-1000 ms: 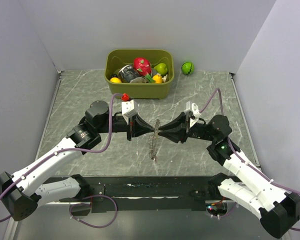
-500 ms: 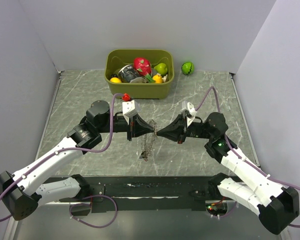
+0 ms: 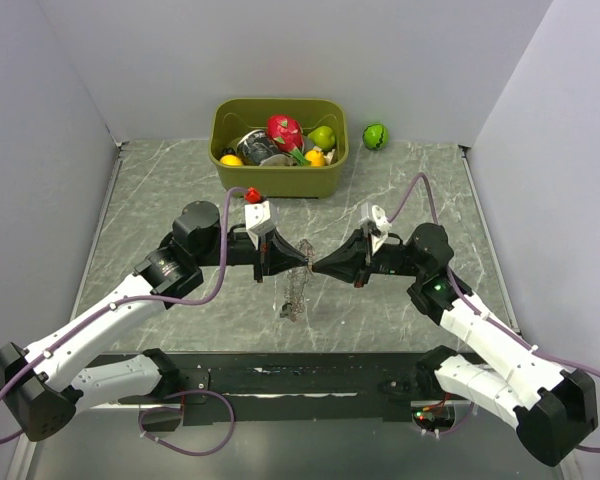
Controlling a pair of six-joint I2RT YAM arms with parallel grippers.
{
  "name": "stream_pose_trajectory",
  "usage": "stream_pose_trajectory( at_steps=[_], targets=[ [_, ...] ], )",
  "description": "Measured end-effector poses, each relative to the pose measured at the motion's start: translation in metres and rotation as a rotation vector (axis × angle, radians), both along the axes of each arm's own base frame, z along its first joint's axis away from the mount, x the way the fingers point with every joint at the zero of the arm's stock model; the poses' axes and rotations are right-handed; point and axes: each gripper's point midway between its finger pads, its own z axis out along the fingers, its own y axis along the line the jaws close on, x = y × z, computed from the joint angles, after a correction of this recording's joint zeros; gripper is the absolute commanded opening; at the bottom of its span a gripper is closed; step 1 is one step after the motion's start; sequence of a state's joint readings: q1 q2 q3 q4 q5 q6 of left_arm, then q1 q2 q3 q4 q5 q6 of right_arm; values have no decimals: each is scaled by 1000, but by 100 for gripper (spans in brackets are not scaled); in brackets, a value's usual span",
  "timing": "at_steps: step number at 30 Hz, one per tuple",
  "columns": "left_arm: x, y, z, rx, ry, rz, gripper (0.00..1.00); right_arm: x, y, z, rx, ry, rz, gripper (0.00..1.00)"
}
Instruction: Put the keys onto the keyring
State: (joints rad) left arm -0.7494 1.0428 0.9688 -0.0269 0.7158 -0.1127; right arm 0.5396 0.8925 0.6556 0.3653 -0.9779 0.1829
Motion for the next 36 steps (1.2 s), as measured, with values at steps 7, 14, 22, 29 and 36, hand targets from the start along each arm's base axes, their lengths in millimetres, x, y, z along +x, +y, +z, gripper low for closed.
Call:
stream_pose_trajectory(
  at_steps=[7,14,22,29,36],
  targets=[
    [0,0,-1,5,5,1,1,3,1,-4,-12,-13,-2,0],
    [0,1,-1,3,4,1,1,7,1,-4,-20,-19,-23,22],
    [-3,-1,5,-19,-12,-25,1,14,-7,5,-7,-43,-115,47],
    [-6,-1,5,-19,-11,-37,1,13,-21,33,62,-90,-219,60],
    [-6,-1,5,-19,-12,-37,1,28,-25,26,54,4,-303,61]
  ],
)
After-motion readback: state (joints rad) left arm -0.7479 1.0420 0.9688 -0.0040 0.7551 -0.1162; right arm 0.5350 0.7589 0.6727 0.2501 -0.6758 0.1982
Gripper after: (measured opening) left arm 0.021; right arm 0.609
